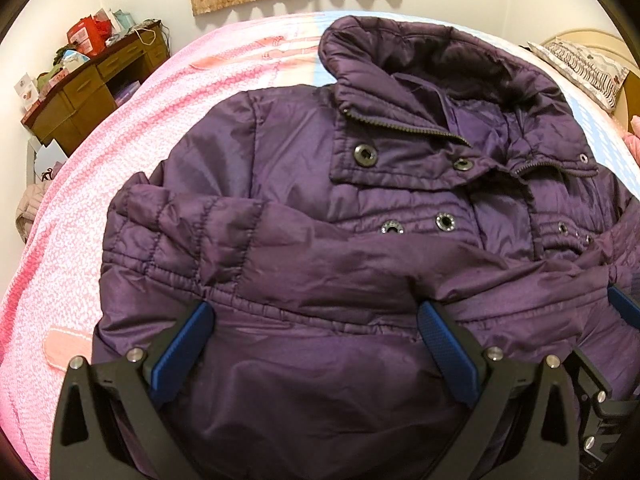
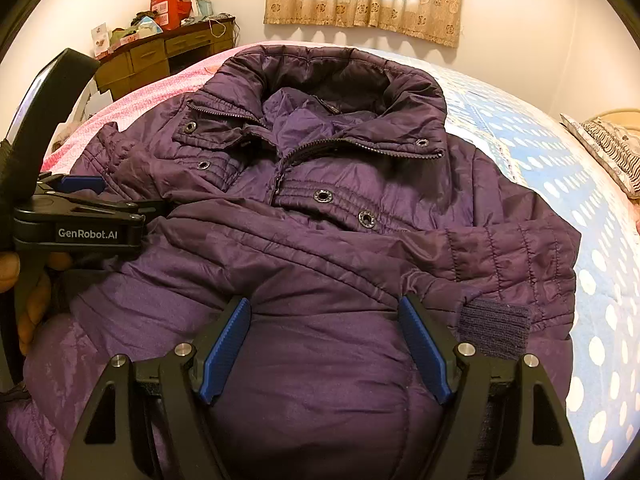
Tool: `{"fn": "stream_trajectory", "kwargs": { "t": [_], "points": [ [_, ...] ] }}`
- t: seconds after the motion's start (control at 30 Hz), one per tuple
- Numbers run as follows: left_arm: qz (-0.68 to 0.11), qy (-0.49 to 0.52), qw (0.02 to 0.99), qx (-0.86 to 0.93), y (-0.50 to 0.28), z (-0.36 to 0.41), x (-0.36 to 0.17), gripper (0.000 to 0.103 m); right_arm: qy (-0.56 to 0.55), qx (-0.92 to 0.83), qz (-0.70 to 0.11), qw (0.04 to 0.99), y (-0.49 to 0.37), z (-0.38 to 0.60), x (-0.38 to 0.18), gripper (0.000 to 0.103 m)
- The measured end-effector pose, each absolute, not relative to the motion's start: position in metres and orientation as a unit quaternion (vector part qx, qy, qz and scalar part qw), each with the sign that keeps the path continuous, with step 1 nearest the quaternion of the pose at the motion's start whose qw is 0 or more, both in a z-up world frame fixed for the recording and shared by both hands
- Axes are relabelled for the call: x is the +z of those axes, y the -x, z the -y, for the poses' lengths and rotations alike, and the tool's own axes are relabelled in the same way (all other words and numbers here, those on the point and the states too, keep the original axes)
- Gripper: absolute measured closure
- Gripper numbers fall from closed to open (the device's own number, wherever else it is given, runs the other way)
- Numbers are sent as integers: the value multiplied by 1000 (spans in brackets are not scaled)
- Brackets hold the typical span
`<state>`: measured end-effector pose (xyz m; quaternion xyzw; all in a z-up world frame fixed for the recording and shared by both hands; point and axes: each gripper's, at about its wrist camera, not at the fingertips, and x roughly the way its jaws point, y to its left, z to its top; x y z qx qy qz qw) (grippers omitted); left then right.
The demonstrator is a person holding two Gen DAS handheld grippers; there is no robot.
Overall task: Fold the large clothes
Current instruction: 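Release the sleeve onto the folded sleeve and smooth it with the left gripper, then move both grippers toward the jacket hood to grasp it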
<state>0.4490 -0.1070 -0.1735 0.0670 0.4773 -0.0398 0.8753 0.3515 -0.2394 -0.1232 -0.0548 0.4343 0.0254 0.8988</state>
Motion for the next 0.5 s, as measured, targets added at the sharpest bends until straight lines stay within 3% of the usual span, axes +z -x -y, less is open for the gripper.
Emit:
{"fn": "stream_trajectory", "kwargs": {
  "t": [0.5],
  "points": [
    [-483, -75, 871, -51, -447, 106, -167, 0, 85, 59, -448, 888, -349, 238, -106, 25]
  ]
}}
